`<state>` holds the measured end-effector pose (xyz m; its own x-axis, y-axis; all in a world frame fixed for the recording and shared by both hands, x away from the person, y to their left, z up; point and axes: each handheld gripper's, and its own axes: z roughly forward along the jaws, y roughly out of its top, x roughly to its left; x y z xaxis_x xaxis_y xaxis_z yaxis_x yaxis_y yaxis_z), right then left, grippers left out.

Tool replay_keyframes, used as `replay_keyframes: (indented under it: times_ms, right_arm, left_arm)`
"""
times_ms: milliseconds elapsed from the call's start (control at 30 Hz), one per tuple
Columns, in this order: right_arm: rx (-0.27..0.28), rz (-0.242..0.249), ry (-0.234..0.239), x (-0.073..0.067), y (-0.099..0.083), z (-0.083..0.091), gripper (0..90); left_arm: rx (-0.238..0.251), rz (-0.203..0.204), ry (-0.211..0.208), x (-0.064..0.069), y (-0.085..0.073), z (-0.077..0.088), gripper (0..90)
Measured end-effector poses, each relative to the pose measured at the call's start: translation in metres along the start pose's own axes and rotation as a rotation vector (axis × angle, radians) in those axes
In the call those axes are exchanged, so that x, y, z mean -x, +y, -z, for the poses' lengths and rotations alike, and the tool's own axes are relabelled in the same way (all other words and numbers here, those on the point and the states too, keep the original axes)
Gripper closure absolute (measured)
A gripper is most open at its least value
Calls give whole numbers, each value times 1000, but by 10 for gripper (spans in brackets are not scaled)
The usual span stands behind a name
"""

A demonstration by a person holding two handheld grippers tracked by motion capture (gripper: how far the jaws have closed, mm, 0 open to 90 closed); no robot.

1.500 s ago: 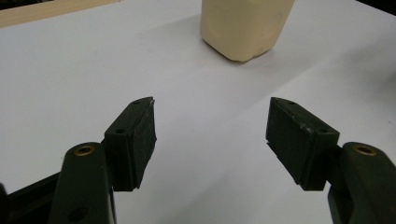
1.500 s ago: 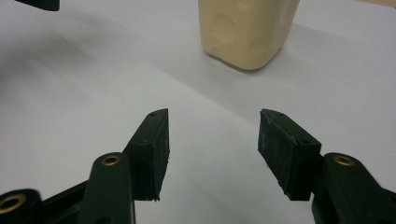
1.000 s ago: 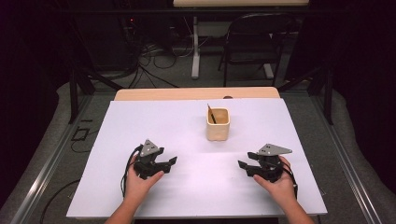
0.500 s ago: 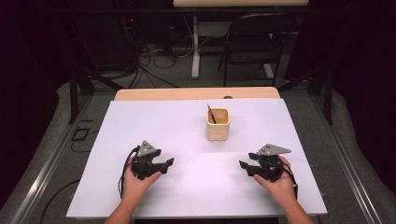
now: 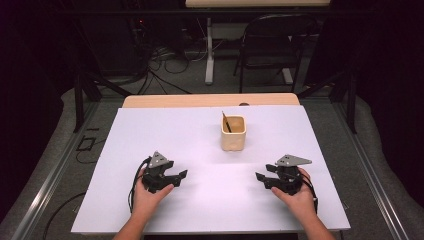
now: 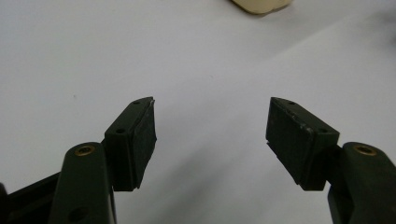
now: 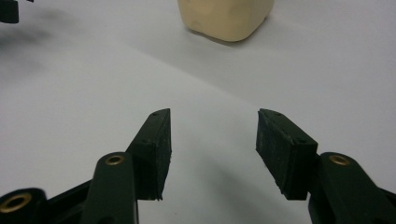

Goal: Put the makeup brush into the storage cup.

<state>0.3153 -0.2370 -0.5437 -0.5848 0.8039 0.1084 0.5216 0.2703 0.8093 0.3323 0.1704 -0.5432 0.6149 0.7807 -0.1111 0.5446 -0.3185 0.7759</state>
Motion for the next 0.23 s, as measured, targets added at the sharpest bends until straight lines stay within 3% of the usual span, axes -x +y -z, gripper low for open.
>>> replay_keyframes:
  times_ms: [233]
  right_arm:
    - [2,8,6,-4,-1,-2,440]
  left_arm:
    - [-5,-7,-7,2,0,-2,334]
